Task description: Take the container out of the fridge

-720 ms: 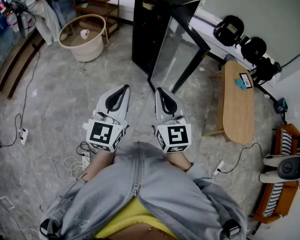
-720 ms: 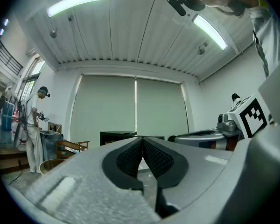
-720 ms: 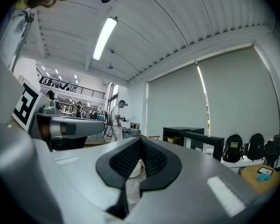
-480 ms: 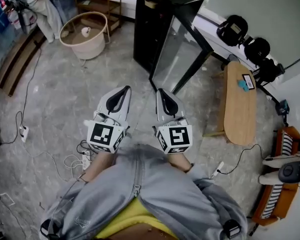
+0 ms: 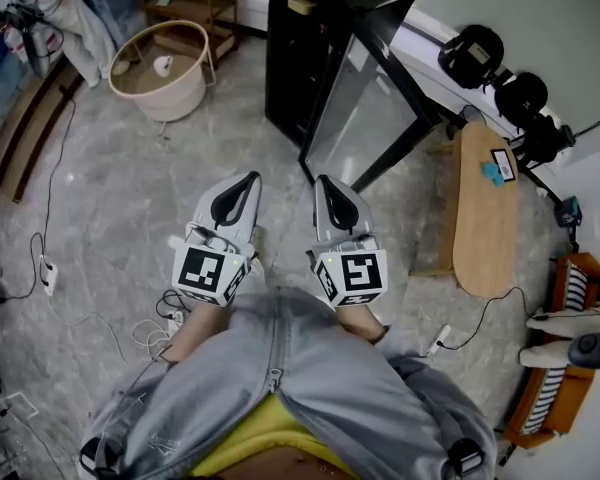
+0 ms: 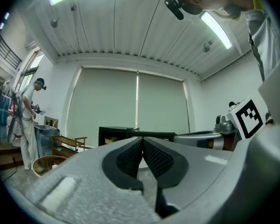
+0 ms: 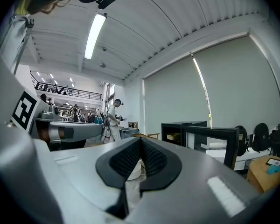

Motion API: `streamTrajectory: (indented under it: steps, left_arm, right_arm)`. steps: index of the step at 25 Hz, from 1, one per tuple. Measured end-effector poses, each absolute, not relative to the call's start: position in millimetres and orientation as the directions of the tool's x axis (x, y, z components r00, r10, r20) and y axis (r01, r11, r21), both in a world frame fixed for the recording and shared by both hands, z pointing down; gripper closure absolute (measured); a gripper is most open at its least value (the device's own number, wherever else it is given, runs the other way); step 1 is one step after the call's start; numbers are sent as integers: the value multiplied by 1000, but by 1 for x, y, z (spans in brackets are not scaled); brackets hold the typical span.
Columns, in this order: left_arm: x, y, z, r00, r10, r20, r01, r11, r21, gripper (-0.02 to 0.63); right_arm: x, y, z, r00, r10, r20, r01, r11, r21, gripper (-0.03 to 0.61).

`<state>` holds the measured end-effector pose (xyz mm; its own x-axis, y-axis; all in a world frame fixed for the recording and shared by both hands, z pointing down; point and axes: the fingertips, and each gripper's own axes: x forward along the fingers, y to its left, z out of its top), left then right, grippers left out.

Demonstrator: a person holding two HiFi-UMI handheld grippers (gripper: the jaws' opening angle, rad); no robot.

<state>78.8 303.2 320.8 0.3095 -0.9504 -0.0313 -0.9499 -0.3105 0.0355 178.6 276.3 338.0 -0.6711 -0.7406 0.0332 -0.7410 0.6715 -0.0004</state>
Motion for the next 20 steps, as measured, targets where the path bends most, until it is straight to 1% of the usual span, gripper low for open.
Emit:
streamTrajectory:
  steps: [4,5,6,7,9,11,15,20]
  left_arm:
    - [51,248,323,324,-946,-20,-946,-325,12,607]
    - [44,234,323,335,-942,-16,-942,-335,13,597]
    - [36,220,323,347,-938,-14,-938,-347,14,539]
    - [28,207,324,358,-934,-12,-933,-358,14,520]
    - [12,181,323,377,-926,-13,-926,-377,9,515]
    - [-5,156,323,391,-920,-16,-920,-392,5,477]
    - [-33,107,326,410,-912,-27,-912,-410,2,435]
    - [-56,65,333,417,-908,-34,-909,-417,6,330]
  right_arm:
    - [148,222,338,-664,-747,33,-747,665,4,578]
    - [139,208,338,-661,-750,34,-750,661,4,578]
    - [131,194,338,-657,-753,35,-753,658,3,578]
    - [122,181,338,-654,-756,35,-756,655,4,578]
    - [105,158,339,-645,-763,33,-763,646,12,578]
    - [89,134,341,-634,-773,35,-773,635,16,578]
    - [65,89,345,-612,-790,41,-790,613,13,578]
    - [51,55,352,-581,-812,49,-813,582,11,578]
